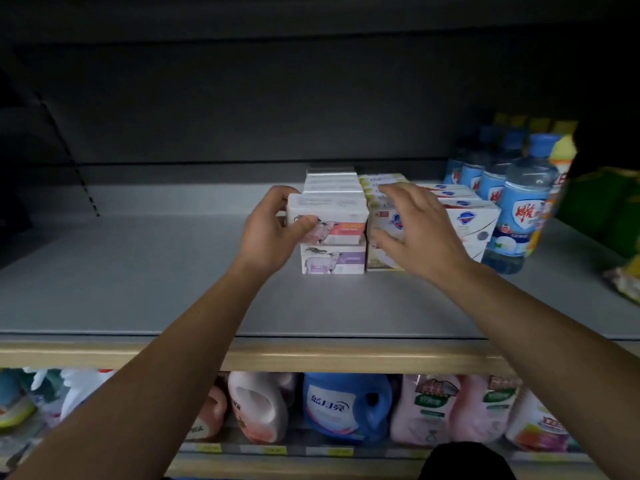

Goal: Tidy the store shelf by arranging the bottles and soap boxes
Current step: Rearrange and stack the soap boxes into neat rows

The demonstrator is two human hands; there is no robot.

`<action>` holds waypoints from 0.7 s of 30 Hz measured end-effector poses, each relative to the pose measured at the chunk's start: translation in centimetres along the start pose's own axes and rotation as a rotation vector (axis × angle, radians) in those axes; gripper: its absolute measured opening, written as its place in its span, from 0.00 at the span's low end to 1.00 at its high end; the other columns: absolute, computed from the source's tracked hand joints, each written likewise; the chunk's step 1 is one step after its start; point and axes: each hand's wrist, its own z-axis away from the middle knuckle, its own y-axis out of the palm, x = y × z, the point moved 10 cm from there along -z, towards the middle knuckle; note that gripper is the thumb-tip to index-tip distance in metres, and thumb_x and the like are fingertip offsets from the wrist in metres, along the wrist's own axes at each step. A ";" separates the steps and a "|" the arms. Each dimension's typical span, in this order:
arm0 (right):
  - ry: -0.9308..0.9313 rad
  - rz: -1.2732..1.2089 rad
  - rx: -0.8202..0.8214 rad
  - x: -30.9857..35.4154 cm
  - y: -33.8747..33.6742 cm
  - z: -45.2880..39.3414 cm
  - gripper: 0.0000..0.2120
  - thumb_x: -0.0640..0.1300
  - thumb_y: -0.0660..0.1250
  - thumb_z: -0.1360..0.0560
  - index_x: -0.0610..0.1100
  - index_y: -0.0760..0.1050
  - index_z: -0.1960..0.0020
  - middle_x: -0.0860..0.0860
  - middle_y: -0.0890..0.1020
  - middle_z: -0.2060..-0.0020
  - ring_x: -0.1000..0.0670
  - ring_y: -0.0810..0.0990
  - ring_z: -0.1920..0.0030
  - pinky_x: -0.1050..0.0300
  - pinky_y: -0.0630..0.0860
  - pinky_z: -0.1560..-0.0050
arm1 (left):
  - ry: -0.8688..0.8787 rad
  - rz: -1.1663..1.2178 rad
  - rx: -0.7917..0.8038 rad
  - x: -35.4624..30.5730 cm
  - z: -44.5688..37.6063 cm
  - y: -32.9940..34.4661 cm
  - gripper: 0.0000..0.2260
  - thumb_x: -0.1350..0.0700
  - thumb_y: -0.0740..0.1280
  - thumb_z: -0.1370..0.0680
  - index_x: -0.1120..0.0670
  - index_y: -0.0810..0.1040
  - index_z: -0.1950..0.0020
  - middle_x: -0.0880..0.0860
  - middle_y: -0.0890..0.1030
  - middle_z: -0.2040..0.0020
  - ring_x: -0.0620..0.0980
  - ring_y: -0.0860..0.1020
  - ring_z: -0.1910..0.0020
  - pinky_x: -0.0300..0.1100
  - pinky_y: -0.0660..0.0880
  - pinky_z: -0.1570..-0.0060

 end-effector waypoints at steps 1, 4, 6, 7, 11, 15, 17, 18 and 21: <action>0.027 0.059 0.007 -1.2 0.1 -0.4 0.30 0.54 0.67 0.24 0.46 0.65 0.25 0.47 0.68 0.28 0.44 0.63 0.28 0.48 0.58 0.27 | 0.007 -0.044 -0.009 0.1 -0.6 0.5 0.11 0.56 0.73 0.25 0.45 0.72 0.50 0.44 0.81 0.51 0.49 0.83 0.54 0.45 0.82 0.56; 0.056 0.176 0.090 -3.4 1.5 -0.9 0.28 0.54 0.64 0.22 0.47 0.65 0.25 0.48 0.69 0.29 0.44 0.64 0.28 0.47 0.56 0.27 | 0.020 -0.166 -0.036 0.7 -1.9 1.6 0.12 0.53 0.72 0.25 0.46 0.73 0.45 0.42 0.80 0.52 0.45 0.81 0.54 0.29 0.75 0.60; 0.037 0.202 0.107 -3.6 2.3 -0.8 0.27 0.54 0.64 0.22 0.48 0.65 0.25 0.48 0.70 0.30 0.45 0.65 0.29 0.47 0.56 0.27 | 0.077 -0.296 -0.072 0.9 -2.3 1.8 0.16 0.54 0.72 0.25 0.49 0.75 0.39 0.47 0.80 0.46 0.48 0.78 0.47 0.33 0.74 0.50; 0.029 0.206 0.099 -3.6 2.5 -0.7 0.27 0.54 0.64 0.22 0.48 0.66 0.25 0.48 0.71 0.31 0.44 0.66 0.30 0.47 0.55 0.27 | 0.120 -0.384 -0.074 0.8 -2.3 2.2 0.18 0.54 0.72 0.25 0.51 0.76 0.36 0.51 0.78 0.42 0.51 0.76 0.42 0.38 0.72 0.43; 0.016 0.234 0.090 -3.7 2.7 -0.6 0.29 0.55 0.64 0.22 0.48 0.64 0.24 0.49 0.69 0.30 0.45 0.65 0.29 0.47 0.53 0.26 | 0.197 -0.511 -0.027 1.3 -2.1 3.7 0.19 0.56 0.71 0.25 0.53 0.77 0.34 0.56 0.74 0.33 0.56 0.70 0.33 0.40 0.63 0.34; 0.004 0.238 0.099 -3.6 2.8 -0.6 0.30 0.56 0.64 0.23 0.49 0.63 0.24 0.50 0.69 0.29 0.45 0.64 0.28 0.46 0.52 0.25 | 0.204 -0.537 -0.016 1.4 -2.5 4.2 0.20 0.54 0.71 0.24 0.52 0.76 0.33 0.55 0.73 0.31 0.55 0.69 0.31 0.42 0.63 0.32; 0.012 0.233 0.094 -3.5 2.7 -0.6 0.29 0.55 0.64 0.23 0.49 0.64 0.24 0.50 0.69 0.30 0.45 0.64 0.29 0.46 0.52 0.25 | 0.190 -0.548 -0.023 1.4 -2.5 4.3 0.20 0.52 0.71 0.24 0.51 0.76 0.33 0.54 0.72 0.30 0.53 0.68 0.30 0.41 0.63 0.33; 0.020 0.232 0.094 -3.5 2.6 -0.6 0.29 0.55 0.64 0.23 0.49 0.64 0.24 0.50 0.70 0.30 0.45 0.64 0.29 0.46 0.52 0.25 | 0.180 -0.557 -0.032 1.4 -2.5 4.3 0.20 0.51 0.70 0.24 0.50 0.76 0.32 0.53 0.72 0.29 0.52 0.67 0.30 0.42 0.63 0.33; 0.045 0.239 0.135 -3.5 2.6 -0.7 0.30 0.57 0.64 0.23 0.50 0.62 0.24 0.51 0.68 0.28 0.46 0.62 0.27 0.46 0.50 0.25 | 0.160 -0.572 -0.044 1.3 -2.3 4.3 0.21 0.49 0.70 0.24 0.48 0.74 0.31 0.51 0.71 0.28 0.52 0.66 0.29 0.47 0.66 0.33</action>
